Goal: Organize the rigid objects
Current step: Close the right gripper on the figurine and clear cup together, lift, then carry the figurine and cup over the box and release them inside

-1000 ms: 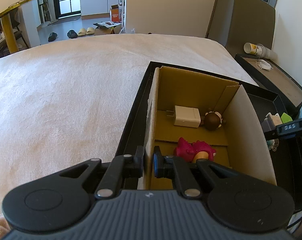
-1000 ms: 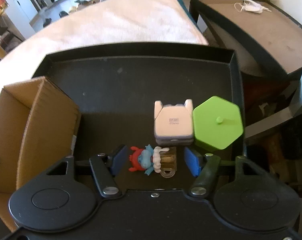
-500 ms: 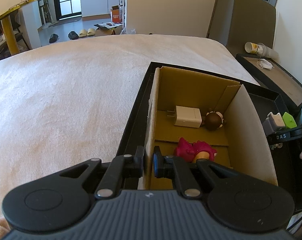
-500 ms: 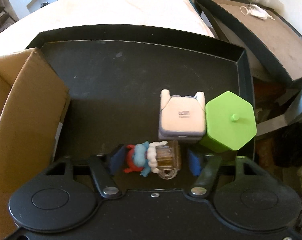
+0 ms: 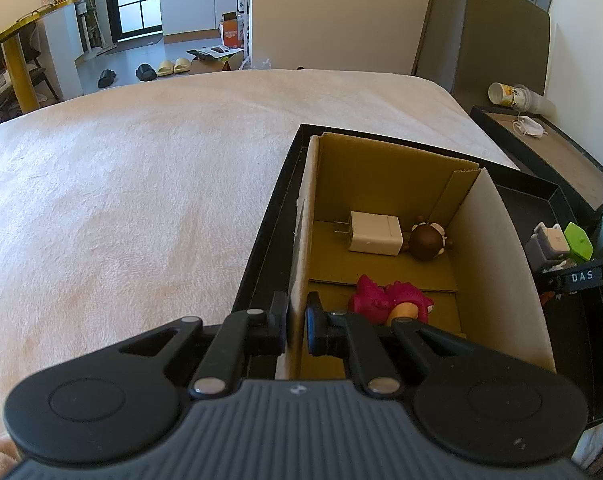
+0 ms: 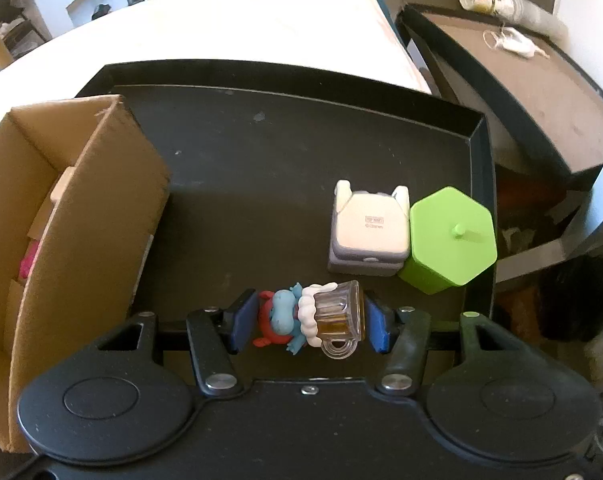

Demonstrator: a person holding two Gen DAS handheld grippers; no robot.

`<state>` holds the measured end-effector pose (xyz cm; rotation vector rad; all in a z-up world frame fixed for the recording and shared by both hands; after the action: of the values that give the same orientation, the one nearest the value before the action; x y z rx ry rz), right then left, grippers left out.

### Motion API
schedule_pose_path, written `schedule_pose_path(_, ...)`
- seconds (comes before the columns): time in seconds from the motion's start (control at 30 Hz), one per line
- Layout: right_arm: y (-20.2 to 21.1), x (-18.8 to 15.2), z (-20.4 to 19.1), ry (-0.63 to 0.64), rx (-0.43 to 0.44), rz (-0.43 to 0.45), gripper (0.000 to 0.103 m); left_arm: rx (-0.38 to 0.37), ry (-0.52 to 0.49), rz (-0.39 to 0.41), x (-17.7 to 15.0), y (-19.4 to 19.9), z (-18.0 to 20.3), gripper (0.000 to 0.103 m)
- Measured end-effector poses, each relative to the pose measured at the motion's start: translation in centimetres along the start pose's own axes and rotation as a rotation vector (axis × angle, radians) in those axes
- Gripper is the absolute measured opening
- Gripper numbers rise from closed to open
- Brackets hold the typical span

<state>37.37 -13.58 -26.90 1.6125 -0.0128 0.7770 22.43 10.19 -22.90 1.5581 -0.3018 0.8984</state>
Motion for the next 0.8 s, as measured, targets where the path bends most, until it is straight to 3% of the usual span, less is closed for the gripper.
schedule_pose_path(0.8, 7.0, 3.4, -4.8, 0.127, 0.037, 0.125, 0.055, -0.026, 0.032, -0.001, 0.0, 0.0, -0.4, 0.009)
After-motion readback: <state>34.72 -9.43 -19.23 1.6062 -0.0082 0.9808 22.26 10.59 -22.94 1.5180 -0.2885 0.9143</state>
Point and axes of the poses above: each gripper's, at about its wrist camera, not at the fingertips, and y roughly against the way its jaws point, z to its right, x to its top, the point moved 5 cm from there along -y, roughly the way its jaws point, and after that the axes turned 5 degrees about z, right-handed, at the moved point
